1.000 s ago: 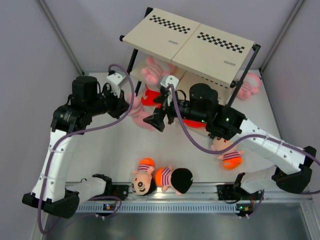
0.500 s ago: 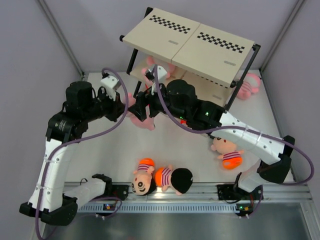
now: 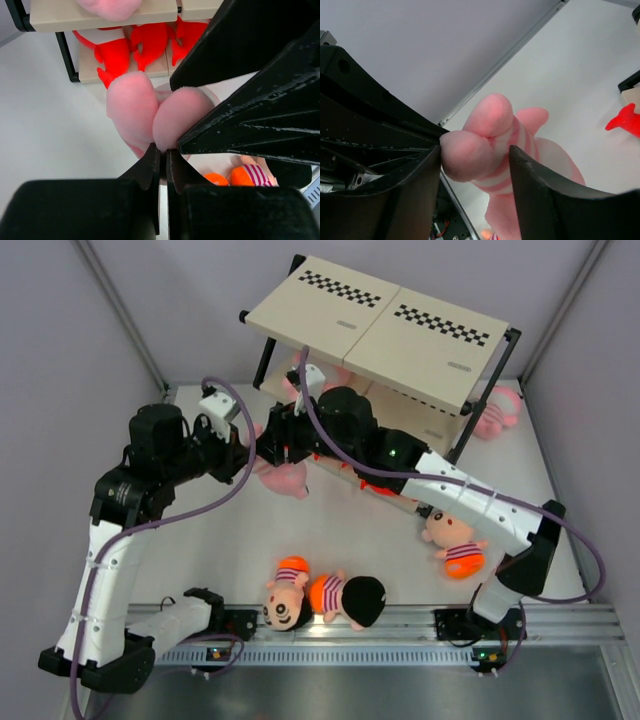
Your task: Place and organize the stuffed toys onto the shelf
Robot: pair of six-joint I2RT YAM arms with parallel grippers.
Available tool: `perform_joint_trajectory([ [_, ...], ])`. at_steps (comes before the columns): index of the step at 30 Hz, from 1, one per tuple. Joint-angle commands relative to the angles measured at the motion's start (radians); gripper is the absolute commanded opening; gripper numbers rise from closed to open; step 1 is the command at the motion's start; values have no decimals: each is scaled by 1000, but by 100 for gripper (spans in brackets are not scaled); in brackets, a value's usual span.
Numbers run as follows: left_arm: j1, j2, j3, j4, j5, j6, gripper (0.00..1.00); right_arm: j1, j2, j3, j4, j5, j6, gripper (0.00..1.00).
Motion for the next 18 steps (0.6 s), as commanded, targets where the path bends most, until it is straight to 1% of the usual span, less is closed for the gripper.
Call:
perform_joint_trajectory([
  [1,0,-8,0,55,9,7,0,-1,33,56,42,-53,43,52],
  [2,0,-8,2,56,8,7,0,-1,39,64,37,-58,45,47],
  [3,0,-7,2,55,4,7,0,-1,46,65,37,-68,45,34],
  [5,0,-7,2,56,-2,7,0,-3,51,73,30,-81,36,15],
  [6,0,-7,2,55,-2,10,0,-4,51,76,25,-88,30,0],
  [7,0,-10,0,55,-3,13,0,-6,43,74,22,-93,16,0],
  [8,0,-10,2,53,-5,17,6,-7,36,65,19,-101,-4,0],
  [9,0,-14,-1,53,-6,23,15,-10,11,59,16,-116,-60,0],
  [10,0,-30,-4,52,-14,29,28,-10,-4,55,4,-121,-94,0],
  [11,0,-36,-8,47,-25,33,38,-12,-18,50,-7,-125,-136,0],
  [12,0,-42,-4,24,-26,43,59,-15,-32,51,-48,-134,-224,0],
  [13,0,-48,0,10,-26,65,66,-13,-58,54,-68,-144,-274,0],
  [14,0,-56,6,-2,-38,73,72,-15,-70,68,-96,-148,-324,0],
  [15,0,-62,8,-22,-51,87,81,-17,-87,79,-165,-151,-428,0],
  [16,0,-76,9,-30,-63,95,83,-18,-93,91,-196,-153,-496,0],
  [17,0,-83,12,-39,-96,99,85,-21,-101,111,-229,-147,-605,0],
  [18,0,-92,12,-50,-115,107,87,-23,-111,120,-277,-145,-659,0],
])
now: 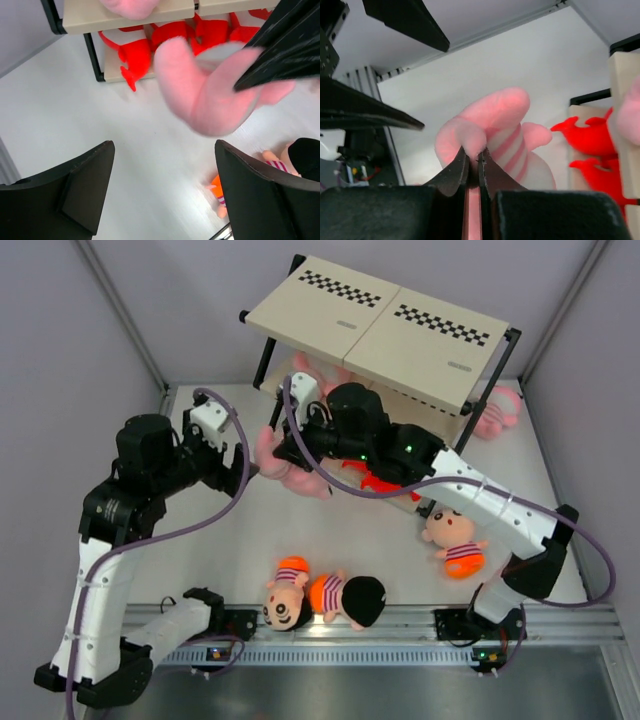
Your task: Place and organize the stuffed toys onto the shelf
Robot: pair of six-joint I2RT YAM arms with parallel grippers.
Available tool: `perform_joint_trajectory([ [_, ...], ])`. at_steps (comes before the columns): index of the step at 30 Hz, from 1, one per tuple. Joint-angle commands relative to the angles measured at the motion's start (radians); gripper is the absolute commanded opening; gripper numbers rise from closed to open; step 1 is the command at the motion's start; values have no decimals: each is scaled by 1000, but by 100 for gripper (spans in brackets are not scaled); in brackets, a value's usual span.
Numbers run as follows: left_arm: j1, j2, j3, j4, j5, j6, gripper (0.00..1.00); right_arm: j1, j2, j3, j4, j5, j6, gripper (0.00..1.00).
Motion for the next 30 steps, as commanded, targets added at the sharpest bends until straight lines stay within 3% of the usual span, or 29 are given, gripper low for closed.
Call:
perform_joint_trajectory([
  [1,-2,-54,16,-35,-78,41,87,-11,-90,96,-146,-14,-346,0],
  [7,-1,-99,-16,-39,-222,83,89,-28,-109,108,-236,69,-750,0],
  [13,1,-113,-62,-39,-244,101,89,-57,-133,15,-230,93,-1168,0],
  [19,5,-107,-67,-39,-237,110,89,-176,-127,-69,-255,67,-1321,0],
  [23,7,-99,-65,-39,-225,109,89,-267,-129,-112,-243,-27,-1353,0],
  [30,16,-91,-59,-39,-205,101,89,-328,-90,-146,-239,-75,-1439,0],
])
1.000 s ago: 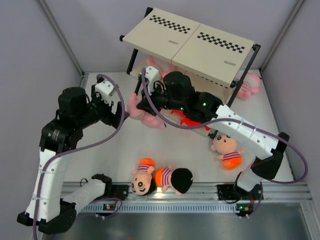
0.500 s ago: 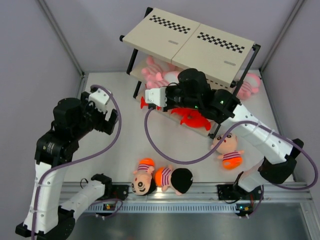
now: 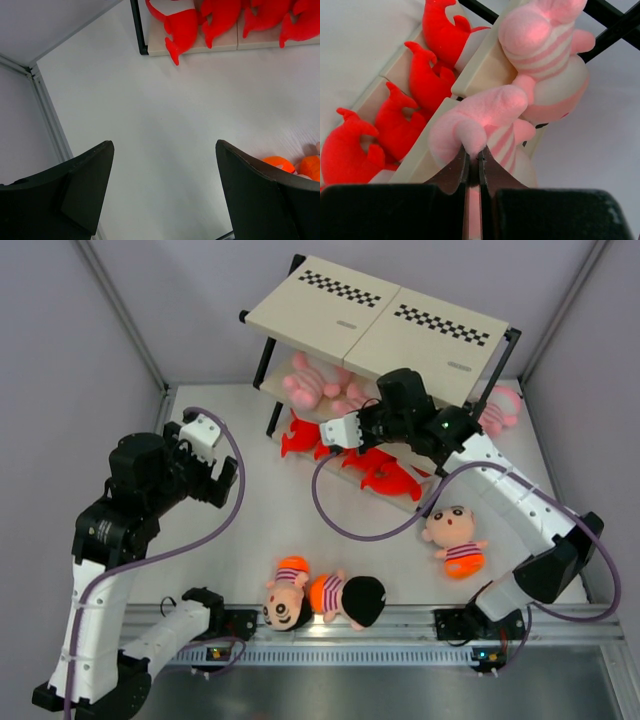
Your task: Place and organize the stuffed toys onto the shelf
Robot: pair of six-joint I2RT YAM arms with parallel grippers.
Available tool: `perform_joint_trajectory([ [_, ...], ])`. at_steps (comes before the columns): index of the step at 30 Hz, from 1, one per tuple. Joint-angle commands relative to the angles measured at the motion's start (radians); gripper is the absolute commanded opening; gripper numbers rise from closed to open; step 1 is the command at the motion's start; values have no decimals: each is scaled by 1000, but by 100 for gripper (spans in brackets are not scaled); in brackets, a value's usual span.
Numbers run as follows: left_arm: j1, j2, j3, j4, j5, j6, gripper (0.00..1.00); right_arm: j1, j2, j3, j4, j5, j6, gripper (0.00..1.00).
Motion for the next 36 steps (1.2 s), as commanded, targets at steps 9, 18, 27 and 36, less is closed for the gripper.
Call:
perform_joint_trajectory([
  [9,19,11,8,10,26,3,89,-48,48,16,59,-92,-165,0],
  [18,22,19,13,10,36,6,89,-54,-19,-86,176,-58,-176,49],
  [27,24,25,14,10,48,6,89,-26,-142,-174,222,-57,-129,76],
  [36,31,17,7,10,48,20,89,128,-252,-79,95,-136,124,95],
])
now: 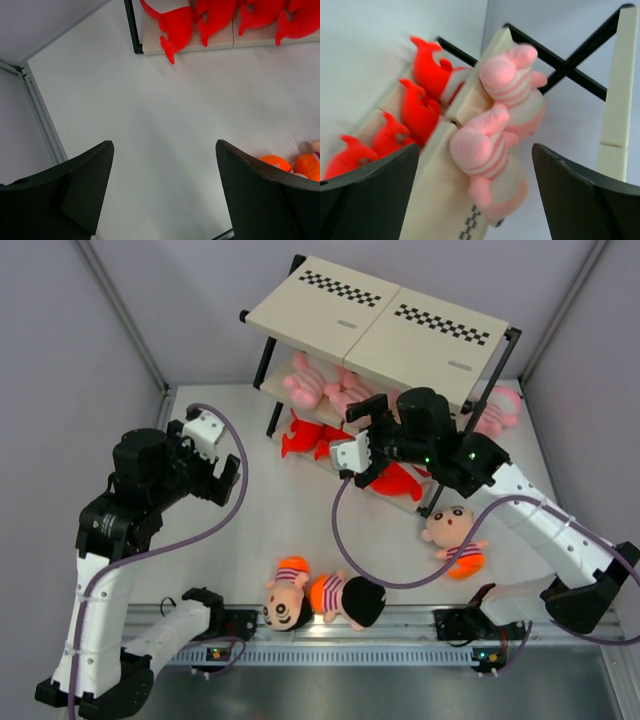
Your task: Place and organize the stuffed toys onto the shelf
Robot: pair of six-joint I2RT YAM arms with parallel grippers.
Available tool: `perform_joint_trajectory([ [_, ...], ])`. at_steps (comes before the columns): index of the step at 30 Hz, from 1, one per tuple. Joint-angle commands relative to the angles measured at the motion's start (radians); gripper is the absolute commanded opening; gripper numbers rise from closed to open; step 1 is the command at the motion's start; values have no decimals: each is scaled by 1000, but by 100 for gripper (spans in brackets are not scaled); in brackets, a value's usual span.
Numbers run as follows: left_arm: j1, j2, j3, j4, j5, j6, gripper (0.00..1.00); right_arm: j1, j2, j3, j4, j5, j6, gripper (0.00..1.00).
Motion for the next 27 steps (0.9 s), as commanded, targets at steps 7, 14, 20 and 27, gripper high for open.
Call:
perform_joint_trajectory([
  [7,18,2,-18,11,14,18,89,90,3,518,19,80,785,99],
  [14,36,4,-12,11,28,12,89,-253,51,662,150,355,1203,99],
  [20,38,-2,-24,13,22,18,89,-943,93,505,185,3,1742,91],
  [27,38,7,-42,13,27,23,89,-1192,245,248,219,-149,1752,75],
])
